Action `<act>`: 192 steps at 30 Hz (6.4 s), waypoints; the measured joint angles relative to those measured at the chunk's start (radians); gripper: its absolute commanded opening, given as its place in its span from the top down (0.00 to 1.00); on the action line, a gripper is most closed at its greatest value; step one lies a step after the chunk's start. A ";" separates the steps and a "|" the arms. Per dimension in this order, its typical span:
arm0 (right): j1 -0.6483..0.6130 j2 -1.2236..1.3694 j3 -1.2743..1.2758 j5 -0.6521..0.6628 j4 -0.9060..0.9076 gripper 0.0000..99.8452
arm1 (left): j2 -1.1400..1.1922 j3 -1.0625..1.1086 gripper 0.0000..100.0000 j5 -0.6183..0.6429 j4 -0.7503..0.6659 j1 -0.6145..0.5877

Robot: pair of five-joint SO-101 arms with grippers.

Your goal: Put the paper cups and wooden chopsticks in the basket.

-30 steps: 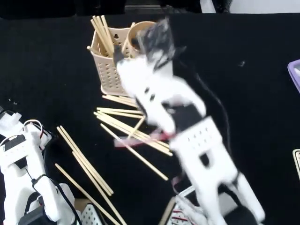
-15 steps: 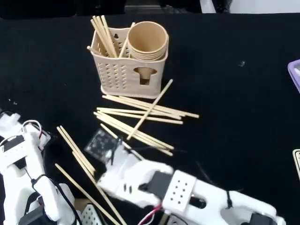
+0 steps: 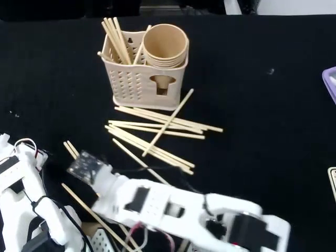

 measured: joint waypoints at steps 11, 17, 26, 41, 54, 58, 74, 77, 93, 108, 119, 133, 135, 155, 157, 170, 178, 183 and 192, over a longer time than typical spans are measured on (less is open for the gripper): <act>0.120 0.209 -0.183 -0.002 0.058 0.85 | 0.000 0.000 0.84 0.000 0.000 0.002; 0.181 0.221 -0.221 0.118 0.186 0.85 | 0.000 0.000 0.84 0.000 0.000 0.002; 0.183 0.221 -0.255 0.130 0.209 0.84 | 0.000 0.000 0.84 0.000 0.000 0.002; 0.095 0.295 -0.288 0.058 0.161 0.84 | 0.000 0.000 0.84 0.000 0.000 0.002; 0.101 0.411 -0.480 0.057 0.359 0.99 | 0.000 0.000 0.84 0.000 0.000 0.002; 0.158 0.411 -0.480 0.178 0.420 0.99 | 0.000 0.000 0.84 0.000 0.000 0.002; 0.311 0.219 -0.310 0.330 0.476 0.88 | 0.000 0.000 0.84 0.000 0.000 0.002; 0.315 0.219 -0.310 0.328 0.468 0.83 | 0.000 0.000 0.84 0.000 0.000 0.002; 0.319 0.496 -0.586 0.330 0.512 0.94 | 0.000 0.000 0.84 0.000 0.000 0.002; 0.327 0.256 -0.485 0.331 0.548 0.99 | 0.000 0.000 0.84 0.000 0.000 0.002; 0.474 -0.319 -0.433 0.331 0.582 0.99 | 0.000 0.000 0.84 0.000 0.000 0.002; 0.647 -0.402 -0.471 0.176 -0.265 0.99 | 0.000 0.000 0.84 0.000 0.000 0.002; 0.652 -0.334 -0.477 0.176 -0.404 0.99 | 0.000 0.000 0.84 0.000 0.000 0.002; 0.730 0.245 -0.700 0.176 -0.626 0.98 | 0.000 0.000 0.84 0.000 0.000 0.002; 0.726 0.247 -0.655 0.176 -0.626 0.95 | 0.000 0.000 0.84 0.000 0.000 0.002; 0.727 -0.127 -0.307 0.176 -0.626 0.89 | 0.000 0.000 0.84 0.000 0.000 0.028; 0.605 -0.661 0.109 0.175 -0.331 0.89 | 0.000 0.000 0.84 0.000 0.000 0.031; 0.354 -0.950 0.318 0.132 0.051 0.89 | 0.000 0.000 0.84 0.000 0.000 0.031; -0.078 -1.037 0.468 -0.121 0.285 0.67 | 0.000 0.000 0.84 0.000 0.000 0.031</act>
